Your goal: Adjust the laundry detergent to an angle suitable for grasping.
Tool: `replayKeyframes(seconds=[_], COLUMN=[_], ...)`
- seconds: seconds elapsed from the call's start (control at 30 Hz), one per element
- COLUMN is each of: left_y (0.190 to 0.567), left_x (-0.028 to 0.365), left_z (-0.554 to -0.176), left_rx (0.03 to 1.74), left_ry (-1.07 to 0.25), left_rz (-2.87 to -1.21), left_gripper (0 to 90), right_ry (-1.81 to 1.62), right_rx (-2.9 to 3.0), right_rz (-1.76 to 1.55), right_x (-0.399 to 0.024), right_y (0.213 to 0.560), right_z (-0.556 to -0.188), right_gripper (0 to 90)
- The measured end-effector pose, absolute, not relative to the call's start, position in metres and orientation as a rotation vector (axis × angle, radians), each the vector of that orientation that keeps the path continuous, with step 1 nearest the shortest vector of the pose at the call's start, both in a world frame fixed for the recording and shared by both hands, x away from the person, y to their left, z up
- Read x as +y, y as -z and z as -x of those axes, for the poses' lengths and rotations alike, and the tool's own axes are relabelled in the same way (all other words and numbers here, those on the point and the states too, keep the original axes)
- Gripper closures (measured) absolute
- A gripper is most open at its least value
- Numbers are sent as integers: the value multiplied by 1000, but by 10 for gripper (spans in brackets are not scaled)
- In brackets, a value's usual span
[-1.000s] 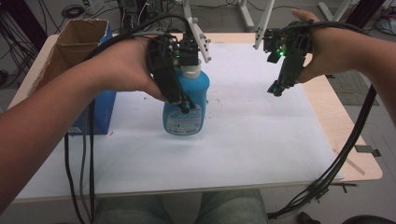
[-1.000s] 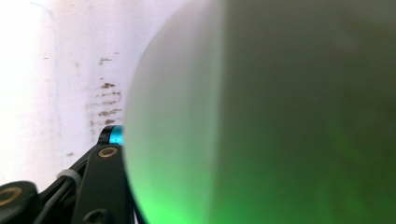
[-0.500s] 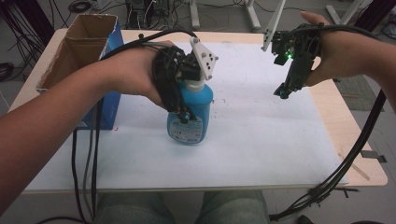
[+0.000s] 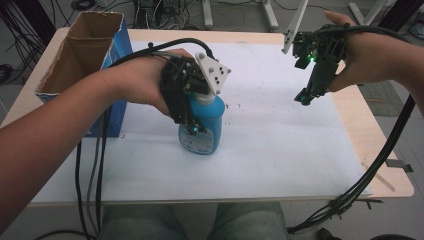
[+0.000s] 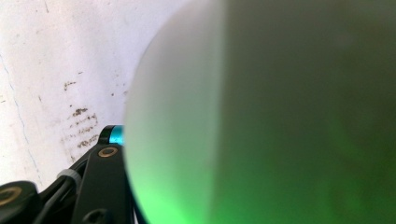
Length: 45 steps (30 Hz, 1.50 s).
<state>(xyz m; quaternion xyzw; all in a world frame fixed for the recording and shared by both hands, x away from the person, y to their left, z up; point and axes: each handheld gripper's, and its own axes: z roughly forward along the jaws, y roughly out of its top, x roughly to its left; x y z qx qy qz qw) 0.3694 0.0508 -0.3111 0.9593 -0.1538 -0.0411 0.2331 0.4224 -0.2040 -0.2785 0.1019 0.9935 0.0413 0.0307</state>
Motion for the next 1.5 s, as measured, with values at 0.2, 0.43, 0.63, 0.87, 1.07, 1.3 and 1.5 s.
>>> replayKeyframes(seconds=[0.2, 0.43, 0.63, 0.87, 1.07, 1.3, 1.5], left_y=[317, 321, 322, 322, 322, 319, 310], left_x=[53, 55, 58, 56, 55, 56, 60], left_z=[-372, -374, -376, -376, -375, -372, -372], left_rx=[-440, -437, -435, -435, -432, -412, -370], left_ry=[101, 110, 116, 113, 99, 87, 55], left_rz=[-2635, -2628, -2620, -2635, -2655, -2649, -2662], left_gripper=[440, 439, 436, 431, 423, 313, 299], right_ry=[-128, -124, -124, -131, -122, -129, -126], right_rx=[3062, 3065, 3066, 3069, 3069, 3068, 3069], right_rz=[-317, -308, -310, -306, -312, -308, -305], right_x=[-203, -203, -203, -201, -202, -202, -200], right_y=[281, 281, 283, 285, 285, 285, 285], right_z=[-423, -424, -424, -425, -424, -424, -423], right_gripper=[10, 10, 10, 10, 10, 10, 10])
